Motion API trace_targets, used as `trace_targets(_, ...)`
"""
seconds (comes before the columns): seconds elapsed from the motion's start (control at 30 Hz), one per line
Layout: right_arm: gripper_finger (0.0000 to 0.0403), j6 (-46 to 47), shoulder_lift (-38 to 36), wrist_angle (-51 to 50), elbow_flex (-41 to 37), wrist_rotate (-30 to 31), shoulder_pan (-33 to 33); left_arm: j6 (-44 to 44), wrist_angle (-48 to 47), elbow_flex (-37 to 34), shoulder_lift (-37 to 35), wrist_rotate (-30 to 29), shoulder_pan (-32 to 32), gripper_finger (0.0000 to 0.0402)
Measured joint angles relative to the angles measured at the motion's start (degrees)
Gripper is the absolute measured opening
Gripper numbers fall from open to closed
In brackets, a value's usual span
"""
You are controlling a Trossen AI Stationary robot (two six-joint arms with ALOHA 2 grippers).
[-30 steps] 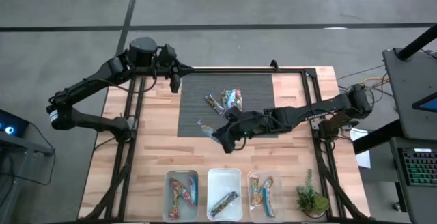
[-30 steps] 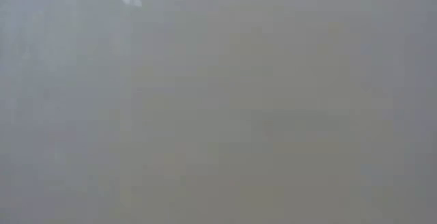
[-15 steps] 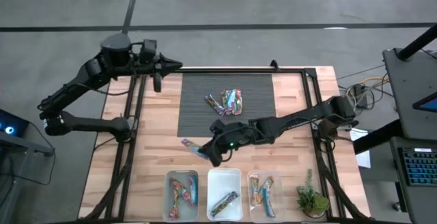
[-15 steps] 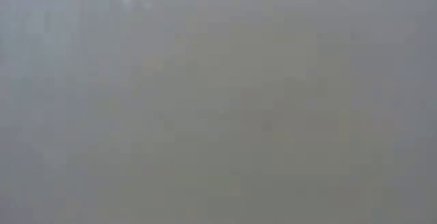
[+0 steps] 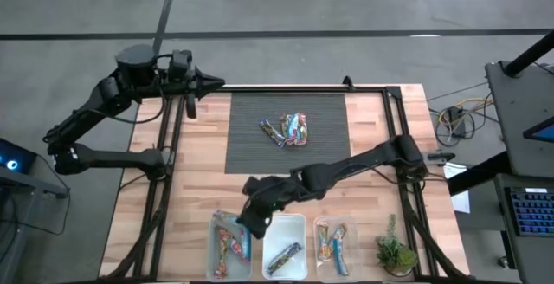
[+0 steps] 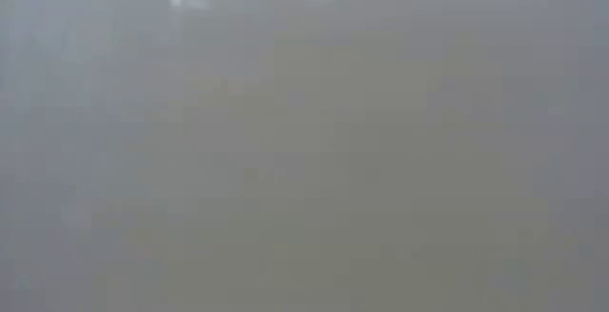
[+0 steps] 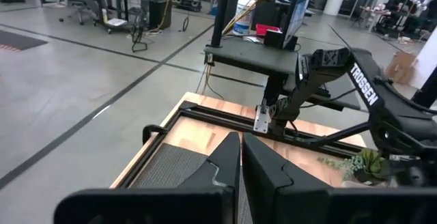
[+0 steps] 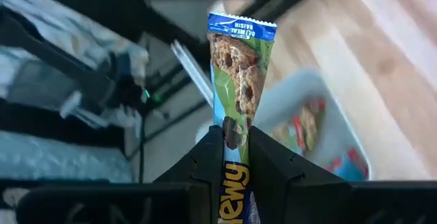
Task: Pick and place Granola Bars by type
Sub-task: Put the right blue granola bar into the white bin
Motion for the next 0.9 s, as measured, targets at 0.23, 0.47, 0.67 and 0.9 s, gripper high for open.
trace_targets(0.23,0.0054,0.18,0.53,-18.64,7.79,2.99,1.52,0.0,-0.56,-0.07,-0.04,0.69,0.0,0.0)
trace_targets(0.47,0.0054,7.66,0.14,-33.54,12.71,7.01,3.46,-0.08,-0.54,-0.09,0.11,0.67,0.0,0.0)
trace_targets(0.67,0.0054,15.16,0.16,-35.13,12.66,8.61,6.02,-0.63,-0.56,-0.22,0.2,0.62,0.0,0.0)
trace_targets(0.9,0.0054,24.69,0.16,-37.59,12.22,14.15,9.38,-1.67,-0.56,-0.26,0.39,0.58,0.0,0.0)
